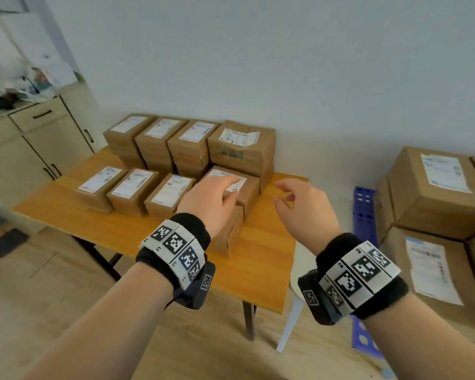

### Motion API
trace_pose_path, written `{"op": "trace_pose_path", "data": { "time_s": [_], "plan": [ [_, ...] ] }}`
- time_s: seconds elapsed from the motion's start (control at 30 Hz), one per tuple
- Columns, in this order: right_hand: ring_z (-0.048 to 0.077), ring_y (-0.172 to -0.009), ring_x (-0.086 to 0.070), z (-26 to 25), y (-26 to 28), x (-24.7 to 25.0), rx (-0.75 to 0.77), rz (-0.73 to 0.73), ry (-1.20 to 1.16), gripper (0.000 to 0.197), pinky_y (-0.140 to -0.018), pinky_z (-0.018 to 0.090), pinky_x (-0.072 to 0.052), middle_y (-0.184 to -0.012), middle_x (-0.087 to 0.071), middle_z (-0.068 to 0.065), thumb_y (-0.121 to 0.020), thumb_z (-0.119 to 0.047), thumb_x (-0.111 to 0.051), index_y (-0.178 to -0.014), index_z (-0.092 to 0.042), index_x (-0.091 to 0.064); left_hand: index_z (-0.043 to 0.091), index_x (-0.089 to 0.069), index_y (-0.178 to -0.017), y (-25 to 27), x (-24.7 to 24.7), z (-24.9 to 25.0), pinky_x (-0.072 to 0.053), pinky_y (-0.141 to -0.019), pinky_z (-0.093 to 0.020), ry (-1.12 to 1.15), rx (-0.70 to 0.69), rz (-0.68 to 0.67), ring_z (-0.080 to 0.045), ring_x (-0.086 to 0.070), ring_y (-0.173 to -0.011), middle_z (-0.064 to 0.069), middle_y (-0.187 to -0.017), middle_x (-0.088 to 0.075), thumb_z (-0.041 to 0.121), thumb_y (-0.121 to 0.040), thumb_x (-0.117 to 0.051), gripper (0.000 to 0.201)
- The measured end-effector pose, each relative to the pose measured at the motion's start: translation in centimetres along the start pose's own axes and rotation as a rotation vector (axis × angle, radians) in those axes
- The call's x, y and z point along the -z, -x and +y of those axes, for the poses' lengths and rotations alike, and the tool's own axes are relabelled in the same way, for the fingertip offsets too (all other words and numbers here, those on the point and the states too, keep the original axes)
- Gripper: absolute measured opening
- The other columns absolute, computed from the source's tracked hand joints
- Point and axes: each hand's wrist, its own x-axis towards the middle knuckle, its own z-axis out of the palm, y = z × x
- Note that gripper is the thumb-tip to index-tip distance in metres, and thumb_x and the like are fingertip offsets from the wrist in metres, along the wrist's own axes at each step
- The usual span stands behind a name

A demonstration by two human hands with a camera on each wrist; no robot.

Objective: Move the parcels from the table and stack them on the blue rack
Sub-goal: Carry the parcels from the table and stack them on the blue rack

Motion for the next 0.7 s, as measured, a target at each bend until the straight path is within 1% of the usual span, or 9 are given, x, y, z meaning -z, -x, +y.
{"op": "trace_pose_path", "data": {
  "time_s": [0.07,0.13,0.23,0.3,0.37,0.47,0.57,0.63,0.7],
  "plan": [
    [0.017,-0.106,-0.057,0.1,-2.6,-0.6,0.012,0.005,-0.003,0.034,-0.079,0.026,-0.045,-0.121,-0.06,0.0,-0.093,-0.025,-0.049,-0.127,-0.021,-0.055,0.024,-0.043,-0.137,-2.3,0.1,-1.3,-0.039,-0.104,-0.034,0.003,0.011,0.007,-0.015,-0.046,-0.125,0.002,-0.137,-0.049,0.029,-0.098,-0.042,0.04],
    [0.016,-0.106,-0.056,0.5,-5.5,-1.2,0.016,0.013,-0.009,0.037,-0.076,0.022,-0.041,-0.122,-0.059,0.001,-0.094,-0.026,-0.05,-0.131,-0.021,-0.051,0.025,-0.042,-0.138,-4.8,0.2,-2.4,-0.038,-0.104,-0.031,-0.022,0.013,0.017,-0.014,-0.045,-0.126,0.002,-0.138,-0.048,0.03,-0.097,-0.043,0.041],
    [0.013,-0.101,-0.055,0.8,-9.9,-2.2,-0.001,0.02,-0.043,0.042,-0.074,0.022,-0.039,-0.123,-0.057,0.002,-0.093,-0.027,-0.052,-0.134,-0.021,-0.048,0.025,-0.041,-0.139,-8.6,0.6,-3.4,-0.039,-0.102,-0.03,-0.061,0.033,0.024,-0.014,-0.046,-0.124,0.002,-0.137,-0.048,0.031,-0.096,-0.045,0.043],
    [0.009,-0.094,-0.05,0.9,-12.5,-2.8,-0.025,0.014,-0.079,0.043,-0.073,0.021,-0.038,-0.122,-0.056,0.004,-0.092,-0.027,-0.054,-0.135,-0.022,-0.046,0.026,-0.04,-0.139,-11.1,1.0,-4.2,-0.039,-0.098,-0.028,-0.082,0.051,0.012,-0.014,-0.048,-0.122,0.001,-0.136,-0.049,0.032,-0.096,-0.046,0.044],
    [0.007,-0.093,-0.046,1.1,-14.7,-3.6,-0.044,-0.001,-0.103,0.047,-0.072,0.02,-0.037,-0.126,-0.053,0.004,-0.091,-0.026,-0.055,-0.136,-0.023,-0.043,0.026,-0.038,-0.14,-13.4,1.2,-5.1,-0.038,-0.096,-0.026,-0.095,0.074,0.0,-0.014,-0.049,-0.121,0.001,-0.136,-0.049,0.032,-0.096,-0.047,0.045],
    [0.01,-0.103,-0.051,1.7,-17.4,-4.8,-0.079,-0.012,-0.109,0.052,-0.073,0.019,-0.038,-0.136,-0.047,0.002,-0.09,-0.027,-0.057,-0.139,-0.023,-0.039,0.025,-0.035,-0.141,-16.7,0.8,-7.0,-0.039,-0.1,-0.032,-0.107,0.108,-0.037,-0.017,-0.046,-0.124,-0.001,-0.138,-0.047,0.033,-0.094,-0.05,0.05],
    [0.013,-0.109,-0.052,2.2,-19.8,-6.1,-0.151,-0.022,-0.098,0.058,-0.074,0.02,-0.039,-0.14,-0.043,0.002,-0.088,-0.029,-0.06,-0.141,-0.024,-0.035,0.022,-0.031,-0.143,-20.0,0.0,-9.4,-0.035,-0.104,-0.034,-0.103,0.133,-0.107,-0.019,-0.041,-0.129,-0.003,-0.142,-0.043,0.035,-0.092,-0.054,0.058],
    [0.015,-0.114,-0.051,2.4,-21.5,-7.2,-0.191,-0.031,-0.082,0.062,-0.078,0.02,-0.04,-0.142,-0.041,0.003,-0.087,-0.03,-0.062,-0.142,-0.024,-0.033,0.019,-0.03,-0.143,-22.8,-0.7,-11.5,-0.037,-0.106,-0.037,-0.099,0.136,-0.138,-0.021,-0.042,-0.129,-0.005,-0.142,-0.043,0.038,-0.089,-0.057,0.063],
    [0.018,-0.121,-0.049,2.5,-23.1,-8.5,-0.241,-0.035,-0.065,0.066,-0.084,0.022,-0.039,-0.144,-0.039,0.004,-0.086,-0.03,-0.064,-0.144,-0.023,-0.031,0.017,-0.033,-0.141,-25.5,-1.4,-13.7,-0.039,-0.105,-0.041,-0.102,0.13,-0.151,-0.022,-0.045,-0.126,-0.006,-0.138,-0.047,0.04,-0.086,-0.059,0.065]
  ]
}}
